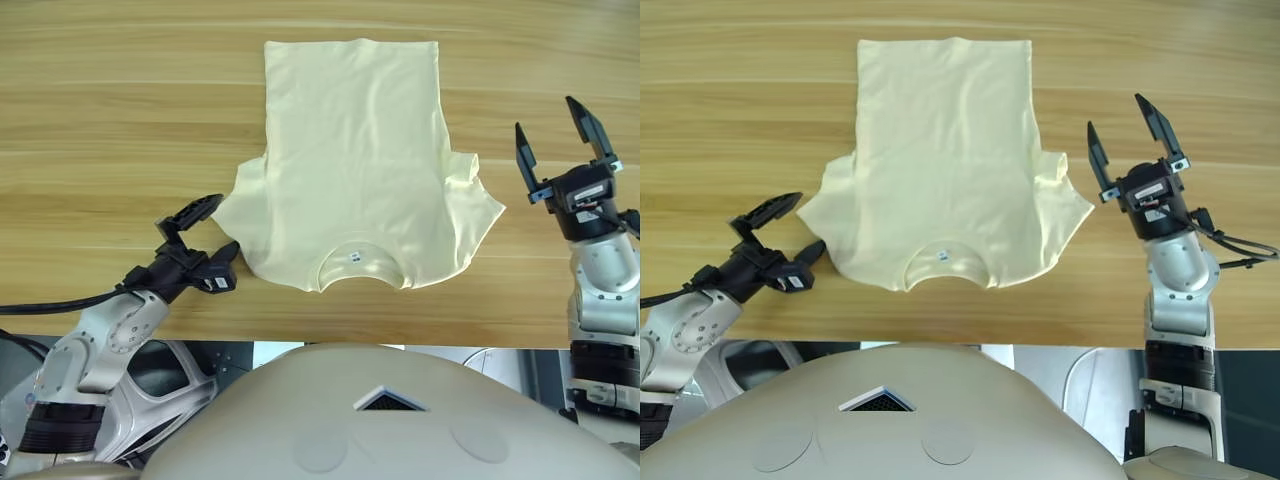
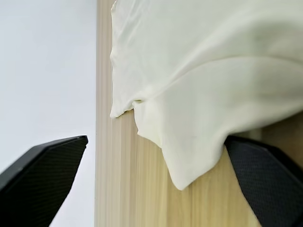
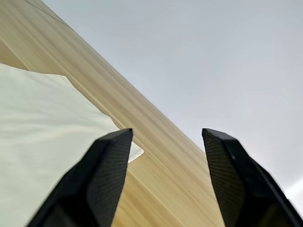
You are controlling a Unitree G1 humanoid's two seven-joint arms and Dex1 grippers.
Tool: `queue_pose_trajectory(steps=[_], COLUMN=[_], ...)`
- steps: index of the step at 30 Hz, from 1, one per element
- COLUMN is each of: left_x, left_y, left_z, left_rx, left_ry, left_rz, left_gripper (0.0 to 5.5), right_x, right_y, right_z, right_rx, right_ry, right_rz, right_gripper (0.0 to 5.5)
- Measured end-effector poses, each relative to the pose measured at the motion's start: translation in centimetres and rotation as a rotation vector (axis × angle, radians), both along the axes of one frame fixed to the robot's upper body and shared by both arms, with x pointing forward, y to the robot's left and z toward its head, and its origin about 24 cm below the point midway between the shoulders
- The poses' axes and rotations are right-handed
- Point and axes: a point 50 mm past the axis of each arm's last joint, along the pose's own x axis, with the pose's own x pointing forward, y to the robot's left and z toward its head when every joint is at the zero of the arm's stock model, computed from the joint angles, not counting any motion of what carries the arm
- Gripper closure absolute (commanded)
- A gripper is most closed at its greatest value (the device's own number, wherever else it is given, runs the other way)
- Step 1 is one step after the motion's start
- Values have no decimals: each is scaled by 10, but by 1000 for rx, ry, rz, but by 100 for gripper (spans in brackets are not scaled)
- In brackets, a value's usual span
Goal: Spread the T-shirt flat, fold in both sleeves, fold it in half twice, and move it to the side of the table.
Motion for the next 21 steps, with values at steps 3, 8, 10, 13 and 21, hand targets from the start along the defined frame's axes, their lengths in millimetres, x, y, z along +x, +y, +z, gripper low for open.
queue_pose_trajectory(steps=[3, 8, 10, 13, 21], left_x=[9, 18, 26, 32, 36], left_y=[1, 8, 11, 10, 7], left_z=[0, -1, -3, -5, -7], left_rx=[22, 44, 59, 64, 67], left_ry=[-19, -40, -60, -66, -64], left_rz=[7, 34, 47, 43, 14], left_gripper=[13, 13, 13, 13, 60], right_x=[-1, -4, -6, -8, -14], right_y=[1, 1, 1, 0, -1], right_z=[-1, -6, -7, -7, -6], right_rx=[5, 20, 37, 49, 81], right_ry=[-2, 12, 14, 13, 5], right_rz=[-1, -13, -18, -27, -50], right_gripper=[281, 281, 281, 281, 281])
